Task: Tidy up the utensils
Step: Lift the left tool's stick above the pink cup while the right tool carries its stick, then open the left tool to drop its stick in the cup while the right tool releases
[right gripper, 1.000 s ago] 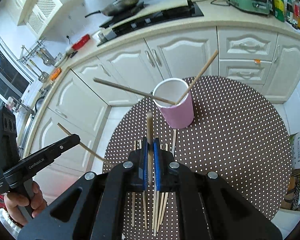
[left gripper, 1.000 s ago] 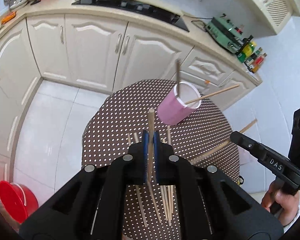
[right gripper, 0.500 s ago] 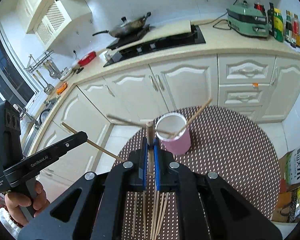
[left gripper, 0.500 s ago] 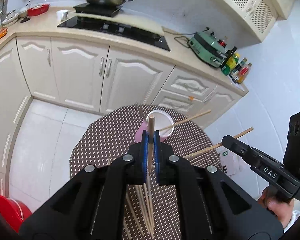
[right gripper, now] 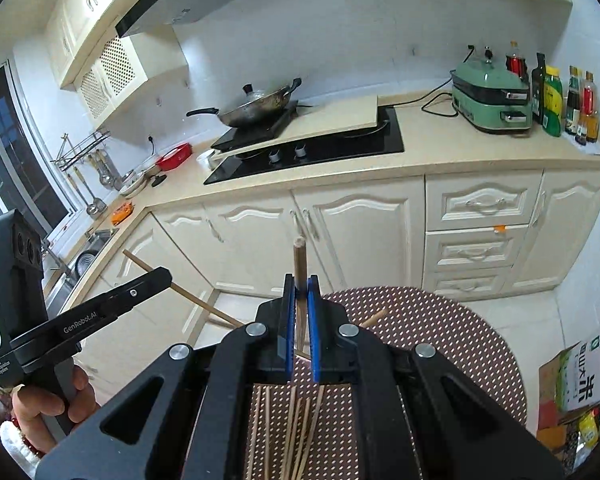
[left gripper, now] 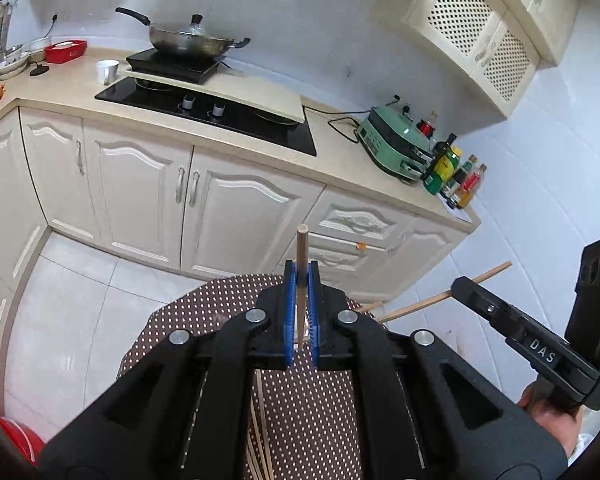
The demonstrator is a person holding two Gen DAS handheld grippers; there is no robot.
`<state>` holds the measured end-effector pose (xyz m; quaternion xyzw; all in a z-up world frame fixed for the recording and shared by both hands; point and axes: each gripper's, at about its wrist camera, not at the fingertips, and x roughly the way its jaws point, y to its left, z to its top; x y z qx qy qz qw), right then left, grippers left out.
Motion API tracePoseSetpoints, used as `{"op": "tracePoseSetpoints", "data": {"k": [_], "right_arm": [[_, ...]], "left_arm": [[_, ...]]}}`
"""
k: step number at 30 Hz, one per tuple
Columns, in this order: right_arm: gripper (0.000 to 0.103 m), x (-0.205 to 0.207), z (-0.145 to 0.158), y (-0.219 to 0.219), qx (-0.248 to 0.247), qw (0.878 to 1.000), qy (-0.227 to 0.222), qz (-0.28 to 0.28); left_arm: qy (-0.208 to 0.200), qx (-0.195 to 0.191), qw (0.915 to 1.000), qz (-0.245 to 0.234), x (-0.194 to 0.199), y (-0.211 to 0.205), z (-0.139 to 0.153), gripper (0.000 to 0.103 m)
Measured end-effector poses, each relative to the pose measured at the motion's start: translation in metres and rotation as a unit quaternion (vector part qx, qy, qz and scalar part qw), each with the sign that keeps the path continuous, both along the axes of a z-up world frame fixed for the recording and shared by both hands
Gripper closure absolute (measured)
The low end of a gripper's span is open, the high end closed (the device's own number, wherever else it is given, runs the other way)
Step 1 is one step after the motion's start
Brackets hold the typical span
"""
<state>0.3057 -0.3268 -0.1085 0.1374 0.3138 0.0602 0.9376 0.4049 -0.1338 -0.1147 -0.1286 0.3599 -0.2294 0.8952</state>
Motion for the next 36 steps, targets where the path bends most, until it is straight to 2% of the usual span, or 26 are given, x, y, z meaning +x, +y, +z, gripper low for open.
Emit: {"op": "tracePoseSetpoints", "data": {"k": [5, 14, 24, 36], "right_arm": [[0.098, 0.011, -0.012, -0.009, -0.009, 1.0, 0.01, -0.004], [0.098, 0.02, -0.047, -0.005, -0.008, 0.999, 0.05, 0.01], [0.098, 0.024, -0.078, 0.009, -0.013, 0.996, 0.084, 0.022], [0.098, 0.024, -0.106, 0.017, -0.006, 0.992, 0.12, 0.028]], "left_arm": [[0.006, 0.014, 0.9998, 0.016, 0.012, -0.008, -0.011, 0.097], [0.036, 0.071, 0.9967, 0.016, 0.017, -0.023, -0.053, 0.097], [0.073, 0.09, 0.9932, 0.01, 0.017, -0.022, -0.086, 0.097], [0.091, 0.111, 0.9895, -0.011, 0.012, -0.029, -0.1, 0.097]]}}
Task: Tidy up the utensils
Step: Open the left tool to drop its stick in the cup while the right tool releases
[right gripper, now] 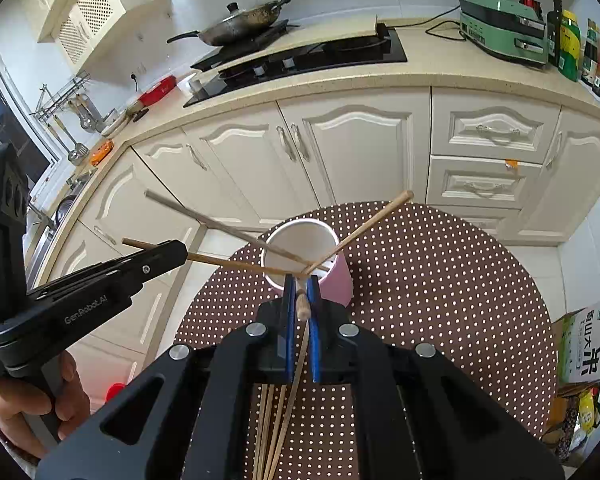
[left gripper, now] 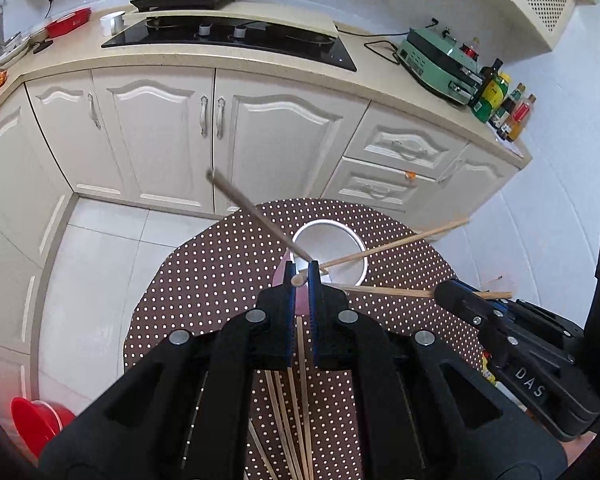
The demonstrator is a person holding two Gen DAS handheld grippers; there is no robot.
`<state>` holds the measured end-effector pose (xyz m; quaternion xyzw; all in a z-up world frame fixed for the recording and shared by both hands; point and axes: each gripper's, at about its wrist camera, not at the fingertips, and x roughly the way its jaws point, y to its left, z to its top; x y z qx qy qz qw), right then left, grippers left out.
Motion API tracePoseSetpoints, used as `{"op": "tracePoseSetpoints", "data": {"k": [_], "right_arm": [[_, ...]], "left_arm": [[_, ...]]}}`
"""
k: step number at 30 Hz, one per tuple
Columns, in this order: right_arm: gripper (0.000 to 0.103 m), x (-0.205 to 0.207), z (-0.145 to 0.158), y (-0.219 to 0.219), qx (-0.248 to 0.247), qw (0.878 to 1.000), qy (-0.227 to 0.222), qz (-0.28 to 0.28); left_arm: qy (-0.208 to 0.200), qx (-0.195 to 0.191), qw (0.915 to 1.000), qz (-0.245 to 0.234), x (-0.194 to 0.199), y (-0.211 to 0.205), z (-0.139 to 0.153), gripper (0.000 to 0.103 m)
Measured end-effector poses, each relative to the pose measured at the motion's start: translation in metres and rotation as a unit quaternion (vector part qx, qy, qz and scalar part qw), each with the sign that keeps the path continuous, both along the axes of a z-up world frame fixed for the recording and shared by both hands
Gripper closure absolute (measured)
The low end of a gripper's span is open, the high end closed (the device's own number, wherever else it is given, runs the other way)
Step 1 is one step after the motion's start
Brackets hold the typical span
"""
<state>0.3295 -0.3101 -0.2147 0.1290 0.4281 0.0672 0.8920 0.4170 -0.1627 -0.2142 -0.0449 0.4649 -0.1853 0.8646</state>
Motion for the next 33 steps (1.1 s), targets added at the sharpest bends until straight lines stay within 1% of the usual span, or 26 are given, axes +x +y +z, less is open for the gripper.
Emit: {"op": "tracePoseSetpoints", "data": {"k": [6, 8, 13, 17, 21, 27, 31, 33], "right_arm": [[0.098, -0.001, -0.006, 0.0, 0.01, 1.0, 0.01, -0.003], [0.095, -0.002, -0.006, 0.0, 0.016, 1.0, 0.012, -0.004], [0.094, -0.008, -0.002, 0.0, 0.025, 1.0, 0.009, -0.011], [0.092, -0.014, 0.001, 0.0, 0.031, 0.999, 0.006, -0.014], [0.091, -0.024, 0.004, 0.002, 0.034, 0.999, 0.001, -0.017], [0.09, -0.034, 0.003, 0.009, 0.039, 0.999, 0.003, -0.016], [0.09, -0.039, -0.005, 0.017, 0.043, 0.999, 0.013, -0.013], [0.09, -0.04, -0.012, 0.02, 0.047, 0.999, 0.023, -0.011]], "left_arm": [[0.01, -0.002, 0.9999, -0.007, -0.003, -0.002, -0.003, 0.096], [0.015, -0.002, 0.9998, -0.012, -0.004, -0.003, -0.003, 0.096], [0.021, 0.003, 0.9996, -0.016, -0.009, -0.004, -0.003, 0.096], [0.023, 0.002, 0.9995, -0.019, -0.016, -0.002, -0.002, 0.096], [0.02, 0.004, 0.9996, -0.021, -0.024, 0.004, 0.0, 0.096], [0.018, 0.0, 0.9997, -0.013, -0.037, 0.021, 0.001, 0.096], [0.028, -0.003, 0.9996, 0.003, -0.041, 0.044, -0.008, 0.096], [0.044, -0.011, 0.9988, 0.02, -0.041, 0.06, -0.018, 0.096]]}}
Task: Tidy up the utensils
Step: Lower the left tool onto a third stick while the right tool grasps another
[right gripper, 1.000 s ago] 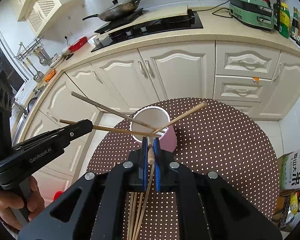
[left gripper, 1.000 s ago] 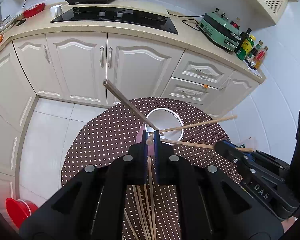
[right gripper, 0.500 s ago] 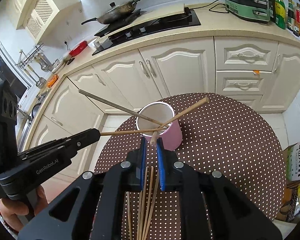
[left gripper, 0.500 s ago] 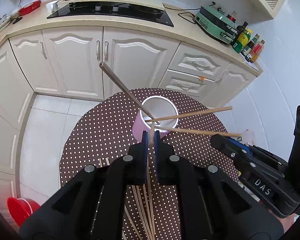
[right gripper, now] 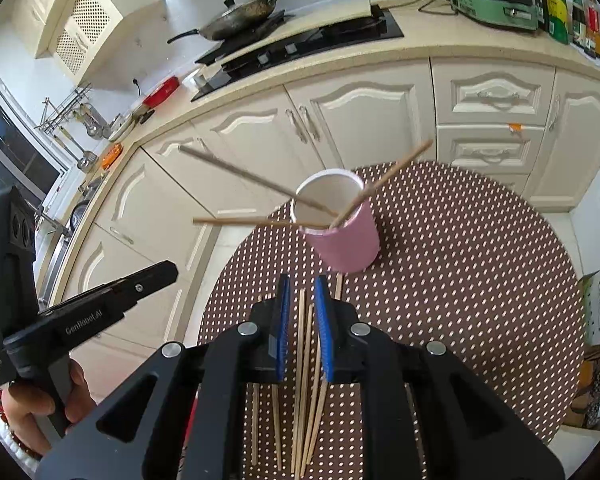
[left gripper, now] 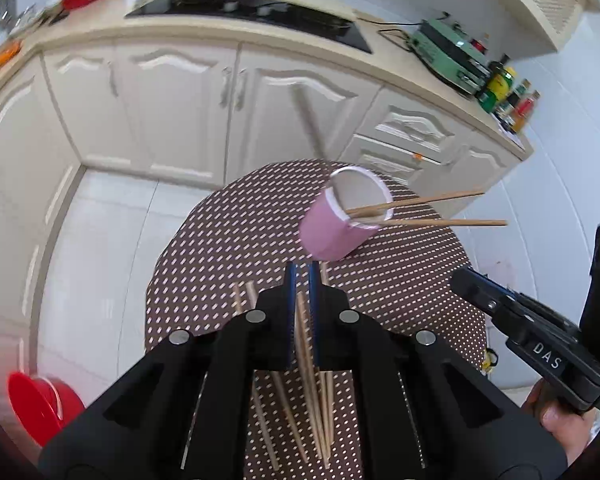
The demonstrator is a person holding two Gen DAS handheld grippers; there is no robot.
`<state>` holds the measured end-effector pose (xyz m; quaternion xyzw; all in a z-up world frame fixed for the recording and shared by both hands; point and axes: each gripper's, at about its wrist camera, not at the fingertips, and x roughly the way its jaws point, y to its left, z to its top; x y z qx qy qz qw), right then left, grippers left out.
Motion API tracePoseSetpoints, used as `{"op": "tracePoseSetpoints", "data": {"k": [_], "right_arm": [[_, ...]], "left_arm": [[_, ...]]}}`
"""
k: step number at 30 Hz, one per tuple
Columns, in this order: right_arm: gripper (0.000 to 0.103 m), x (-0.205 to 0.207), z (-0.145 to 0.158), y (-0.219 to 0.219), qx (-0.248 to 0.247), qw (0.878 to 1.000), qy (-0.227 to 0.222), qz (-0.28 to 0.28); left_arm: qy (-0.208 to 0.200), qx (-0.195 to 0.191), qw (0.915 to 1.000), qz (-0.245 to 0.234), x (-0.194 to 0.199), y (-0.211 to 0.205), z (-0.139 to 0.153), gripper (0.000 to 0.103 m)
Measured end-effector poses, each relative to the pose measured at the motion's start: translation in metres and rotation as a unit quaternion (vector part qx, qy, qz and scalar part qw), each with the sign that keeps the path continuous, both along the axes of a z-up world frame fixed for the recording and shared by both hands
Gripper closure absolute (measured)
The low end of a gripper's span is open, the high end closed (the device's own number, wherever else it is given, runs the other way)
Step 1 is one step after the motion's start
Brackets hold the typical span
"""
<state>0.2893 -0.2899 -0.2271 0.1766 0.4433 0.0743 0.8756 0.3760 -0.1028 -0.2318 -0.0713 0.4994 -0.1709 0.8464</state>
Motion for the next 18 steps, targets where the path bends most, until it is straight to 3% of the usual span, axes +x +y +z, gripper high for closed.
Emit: {"op": "tracePoseSetpoints", "data": {"k": [3, 4, 6, 7, 18], "right_arm": [[0.09, -0.001, -0.013, 0.006, 0.003, 1.0, 0.017, 0.002], [0.09, -0.001, -0.017, 0.008, 0.004, 1.0, 0.023, 0.003], [0.09, -0.002, -0.025, 0.011, 0.006, 0.999, 0.033, 0.005], [0.09, 0.0, -0.032, 0.013, 0.005, 0.999, 0.041, 0.007], [0.09, 0.018, -0.078, 0.022, 0.006, 0.994, 0.108, 0.017]], "left_arm": [[0.025, -0.005, 0.9994, 0.021, 0.001, 0.02, -0.017, 0.095], [0.033, -0.003, 0.9991, 0.026, 0.001, 0.026, -0.023, 0.09], [0.046, 0.002, 0.9982, 0.037, 0.003, 0.033, -0.035, 0.071], [0.05, 0.005, 0.9978, 0.043, 0.003, 0.036, -0.041, 0.051], [0.119, 0.041, 0.9916, 0.031, 0.014, 0.026, -0.114, 0.05]]}}
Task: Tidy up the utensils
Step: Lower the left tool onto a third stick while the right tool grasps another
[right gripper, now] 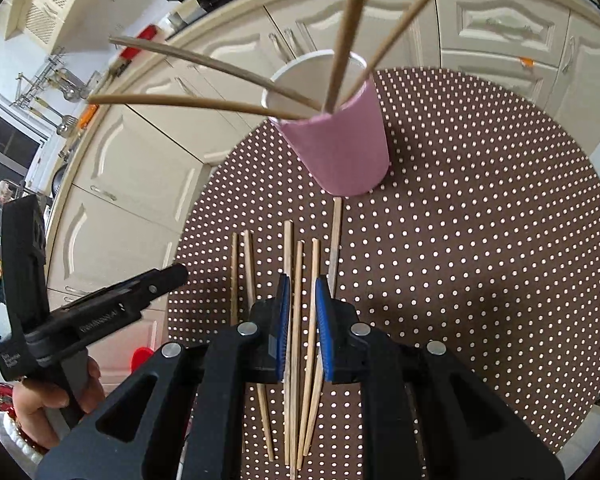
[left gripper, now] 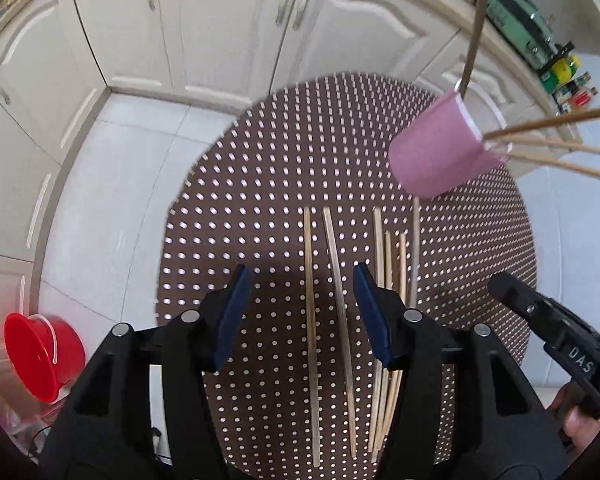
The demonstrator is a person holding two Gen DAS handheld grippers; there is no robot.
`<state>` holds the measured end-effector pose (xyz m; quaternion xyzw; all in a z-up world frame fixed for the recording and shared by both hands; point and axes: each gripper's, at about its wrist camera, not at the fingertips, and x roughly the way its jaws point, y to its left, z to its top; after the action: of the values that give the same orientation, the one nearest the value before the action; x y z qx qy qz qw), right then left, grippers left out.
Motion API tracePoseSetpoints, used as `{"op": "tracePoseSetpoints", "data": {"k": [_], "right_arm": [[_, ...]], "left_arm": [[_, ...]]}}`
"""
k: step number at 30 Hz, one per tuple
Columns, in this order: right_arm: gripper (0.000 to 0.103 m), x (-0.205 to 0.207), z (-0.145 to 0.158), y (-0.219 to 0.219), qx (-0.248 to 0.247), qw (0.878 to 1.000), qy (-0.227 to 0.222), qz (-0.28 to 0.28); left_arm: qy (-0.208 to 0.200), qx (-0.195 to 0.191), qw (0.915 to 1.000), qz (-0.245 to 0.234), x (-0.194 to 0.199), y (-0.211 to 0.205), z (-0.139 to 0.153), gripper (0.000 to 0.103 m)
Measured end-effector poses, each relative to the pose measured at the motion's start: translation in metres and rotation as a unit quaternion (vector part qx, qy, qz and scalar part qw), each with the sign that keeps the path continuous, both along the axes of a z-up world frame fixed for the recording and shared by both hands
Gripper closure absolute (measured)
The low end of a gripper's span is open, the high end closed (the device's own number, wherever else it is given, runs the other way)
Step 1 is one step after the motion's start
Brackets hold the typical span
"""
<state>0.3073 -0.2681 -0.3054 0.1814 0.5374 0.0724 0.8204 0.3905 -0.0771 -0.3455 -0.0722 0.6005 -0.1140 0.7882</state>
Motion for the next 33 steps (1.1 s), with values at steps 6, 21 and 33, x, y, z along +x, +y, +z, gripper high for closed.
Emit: {"op": "tracePoseSetpoints", "data": {"k": [6, 21, 33], "right_arm": [[0.09, 0.014, -0.021, -0.003, 0.006, 0.999, 0.032, -0.003], [0.086, 0.051, -0.061, 0.014, -0.04, 0.996, 0.077, 0.005], [0.096, 0.07, -0.071, 0.027, -0.081, 0.994, 0.075, 0.026]], "left_arm": [[0.028, 0.019, 0.9993, -0.015, 0.009, -0.014, -0.029, 0.05], [0.04, 0.069, 0.9964, -0.028, 0.025, -0.021, -0.056, 0.065], [0.032, 0.082, 0.996, -0.016, 0.023, -0.019, -0.053, 0.09]]}}
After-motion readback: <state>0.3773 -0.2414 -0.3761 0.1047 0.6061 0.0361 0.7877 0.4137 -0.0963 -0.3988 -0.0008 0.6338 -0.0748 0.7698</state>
